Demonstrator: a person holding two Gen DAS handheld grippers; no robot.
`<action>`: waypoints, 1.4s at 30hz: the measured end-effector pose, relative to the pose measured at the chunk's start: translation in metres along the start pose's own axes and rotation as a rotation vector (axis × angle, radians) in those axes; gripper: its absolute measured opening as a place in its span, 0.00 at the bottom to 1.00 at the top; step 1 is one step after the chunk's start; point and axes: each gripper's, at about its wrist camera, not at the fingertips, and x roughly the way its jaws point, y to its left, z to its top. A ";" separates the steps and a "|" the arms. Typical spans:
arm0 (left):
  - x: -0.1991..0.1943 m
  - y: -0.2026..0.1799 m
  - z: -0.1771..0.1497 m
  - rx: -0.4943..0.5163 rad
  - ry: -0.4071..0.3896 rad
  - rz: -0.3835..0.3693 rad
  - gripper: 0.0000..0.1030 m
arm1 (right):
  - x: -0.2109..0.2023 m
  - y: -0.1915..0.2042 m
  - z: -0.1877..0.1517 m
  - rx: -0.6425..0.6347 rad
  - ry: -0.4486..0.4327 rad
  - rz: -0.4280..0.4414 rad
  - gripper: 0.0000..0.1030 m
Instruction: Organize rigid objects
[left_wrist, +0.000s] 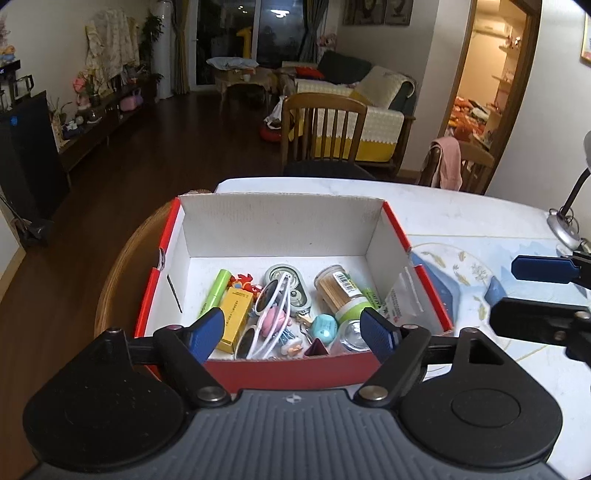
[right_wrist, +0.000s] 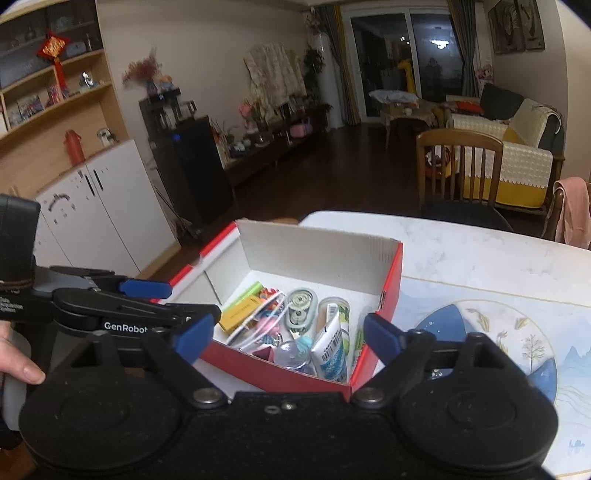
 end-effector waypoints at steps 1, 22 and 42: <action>-0.002 -0.001 -0.001 -0.003 -0.004 0.001 0.78 | -0.004 0.000 -0.001 0.003 -0.011 0.008 0.91; -0.042 -0.023 -0.019 0.024 -0.104 0.021 1.00 | -0.044 -0.003 -0.017 0.006 -0.084 0.028 1.00; -0.039 -0.030 -0.017 0.041 -0.103 0.041 1.00 | -0.057 -0.009 -0.025 0.025 -0.098 0.006 1.00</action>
